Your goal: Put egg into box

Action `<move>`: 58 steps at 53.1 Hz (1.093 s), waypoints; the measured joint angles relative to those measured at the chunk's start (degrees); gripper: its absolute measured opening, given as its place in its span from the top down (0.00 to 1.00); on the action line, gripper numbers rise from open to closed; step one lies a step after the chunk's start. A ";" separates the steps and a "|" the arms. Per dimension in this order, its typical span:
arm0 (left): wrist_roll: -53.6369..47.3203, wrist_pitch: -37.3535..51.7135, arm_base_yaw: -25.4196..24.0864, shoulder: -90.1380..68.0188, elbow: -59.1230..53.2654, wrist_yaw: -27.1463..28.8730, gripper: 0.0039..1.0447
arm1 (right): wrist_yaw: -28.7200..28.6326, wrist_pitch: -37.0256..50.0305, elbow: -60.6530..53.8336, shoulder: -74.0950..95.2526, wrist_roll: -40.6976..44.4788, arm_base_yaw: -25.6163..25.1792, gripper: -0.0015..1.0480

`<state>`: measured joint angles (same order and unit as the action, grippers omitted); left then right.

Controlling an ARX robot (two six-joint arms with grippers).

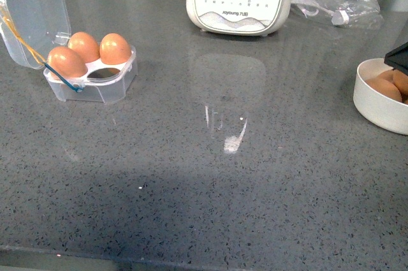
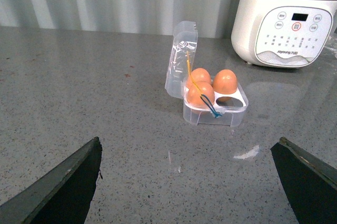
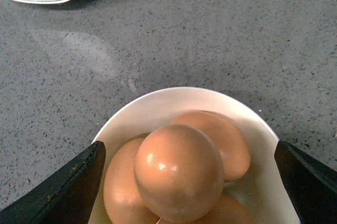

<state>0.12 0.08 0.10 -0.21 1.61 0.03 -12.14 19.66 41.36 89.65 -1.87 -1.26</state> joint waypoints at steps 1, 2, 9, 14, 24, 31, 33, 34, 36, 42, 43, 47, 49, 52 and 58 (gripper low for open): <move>0.00 0.00 0.00 0.00 0.00 0.00 0.06 | 0.00 0.00 -0.07 0.00 0.02 0.04 0.07; 0.00 0.00 0.00 0.00 0.00 0.00 0.06 | 0.00 0.00 -0.22 0.00 0.04 0.15 0.07; 0.00 0.00 0.00 0.00 0.00 0.00 0.06 | 0.02 0.11 -0.55 0.00 0.22 0.59 0.11; 0.00 0.00 0.00 0.00 0.00 0.00 0.06 | 0.28 0.11 -0.66 0.00 0.46 0.68 0.28; 0.00 0.00 0.00 0.00 0.00 0.00 0.06 | 0.59 -0.13 -0.70 0.00 0.92 0.66 0.51; 0.00 0.00 0.00 0.00 0.00 0.00 0.06 | 0.66 -0.72 -0.70 -0.39 1.29 0.76 0.60; 0.00 0.00 0.00 0.00 0.00 0.00 0.06 | 0.72 -1.03 -0.70 -0.70 1.38 0.87 0.60; 0.00 0.00 0.00 0.00 0.00 0.00 0.06 | 0.83 -1.25 -0.70 -0.94 1.46 0.96 0.60; 0.00 0.00 0.00 0.00 0.00 0.00 0.06 | 1.11 -1.62 -0.70 -1.53 1.51 1.18 0.61; 0.00 0.00 0.00 0.00 0.00 0.00 0.06 | 2.10 -2.32 -0.66 -3.65 1.51 1.92 0.61; 0.00 0.00 0.00 0.00 0.00 0.00 0.06 | 2.29 -2.36 -0.63 -3.89 1.49 2.03 0.61; 0.00 0.00 0.00 0.00 0.00 0.00 0.06 | 4.13 -2.40 -0.17 -5.38 1.44 2.93 0.61; 0.00 0.00 0.00 0.00 0.00 0.00 0.06 | 5.07 -2.25 0.35 -5.88 1.42 3.45 0.61; 0.00 0.00 0.00 0.00 0.00 0.00 0.06 | 8.28 -1.07 2.36 -6.08 1.16 5.27 0.61; 0.00 0.00 0.00 0.00 0.00 0.00 0.06 | 12.57 1.64 9.46 -2.43 -2.16 10.14 0.61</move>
<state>0.12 0.08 0.10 -0.21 1.61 0.03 0.43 21.30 50.83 87.22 -4.03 8.88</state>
